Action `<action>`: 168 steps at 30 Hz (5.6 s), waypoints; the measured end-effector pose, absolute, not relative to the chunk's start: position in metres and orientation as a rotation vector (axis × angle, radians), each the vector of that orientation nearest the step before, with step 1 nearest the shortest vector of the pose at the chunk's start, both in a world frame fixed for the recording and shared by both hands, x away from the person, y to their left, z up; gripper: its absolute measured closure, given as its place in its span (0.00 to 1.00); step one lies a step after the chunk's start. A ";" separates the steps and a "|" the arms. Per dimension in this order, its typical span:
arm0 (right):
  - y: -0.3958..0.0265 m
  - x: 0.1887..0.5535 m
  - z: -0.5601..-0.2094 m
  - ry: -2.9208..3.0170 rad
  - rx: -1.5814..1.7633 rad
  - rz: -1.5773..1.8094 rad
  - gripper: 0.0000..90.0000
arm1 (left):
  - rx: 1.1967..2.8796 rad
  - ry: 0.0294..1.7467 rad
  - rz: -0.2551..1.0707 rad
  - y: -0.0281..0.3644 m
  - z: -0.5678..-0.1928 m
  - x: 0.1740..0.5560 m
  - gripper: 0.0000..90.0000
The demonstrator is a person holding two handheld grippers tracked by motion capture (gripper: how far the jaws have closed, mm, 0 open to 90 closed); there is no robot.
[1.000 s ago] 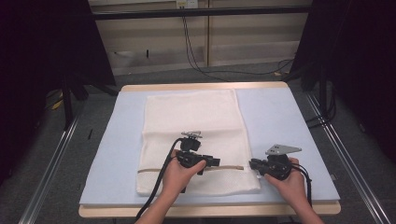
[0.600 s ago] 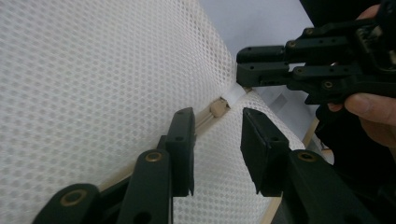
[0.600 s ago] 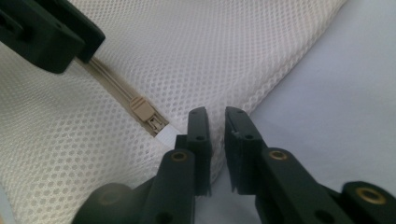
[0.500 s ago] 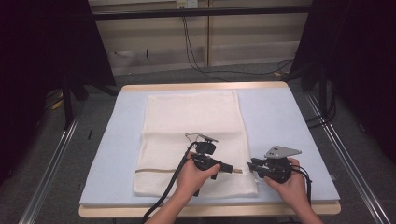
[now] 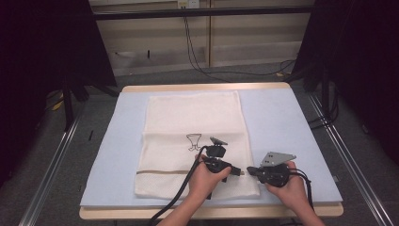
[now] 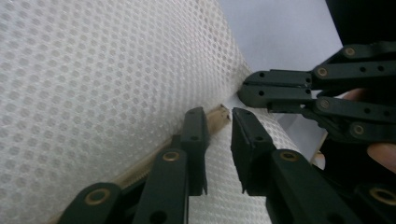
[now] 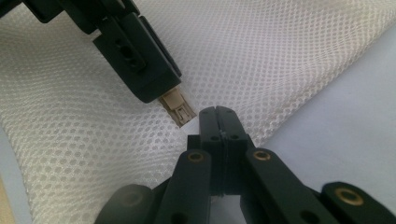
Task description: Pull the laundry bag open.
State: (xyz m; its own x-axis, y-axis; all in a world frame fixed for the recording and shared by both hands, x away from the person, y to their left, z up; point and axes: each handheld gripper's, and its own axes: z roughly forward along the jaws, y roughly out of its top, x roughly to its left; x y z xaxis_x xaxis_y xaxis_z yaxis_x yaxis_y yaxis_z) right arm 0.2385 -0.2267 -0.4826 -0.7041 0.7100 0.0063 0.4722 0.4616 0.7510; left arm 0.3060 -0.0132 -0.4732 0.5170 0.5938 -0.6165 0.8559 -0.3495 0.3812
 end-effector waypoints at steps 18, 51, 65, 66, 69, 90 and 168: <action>-0.230 0.239 -0.485 2.397 1.073 1.141 1.00 | 1.996 1.264 -0.565 -0.023 -0.482 0.308 0.95; -0.227 0.240 -0.483 2.425 1.023 1.091 1.00 | 2.016 1.269 -0.620 -0.003 -0.473 0.317 0.97; -0.227 0.241 -0.483 2.427 1.026 1.100 1.00 | 2.016 1.277 -0.628 0.012 -0.469 0.319 0.97; -0.227 0.241 -0.483 2.427 1.028 1.100 1.00 | 2.026 1.284 -0.612 0.013 -0.468 0.320 0.97; -0.228 0.241 -0.483 2.426 1.033 1.101 1.00 | 2.021 1.281 -0.630 0.018 -0.467 0.321 0.97; -0.229 0.242 -0.484 2.429 1.036 1.117 1.00 | 2.017 1.279 -0.629 0.036 -0.471 0.321 0.97; -0.230 0.243 -0.484 2.436 1.018 1.125 1.00 | 1.951 1.319 -0.637 0.104 -0.461 0.324 0.97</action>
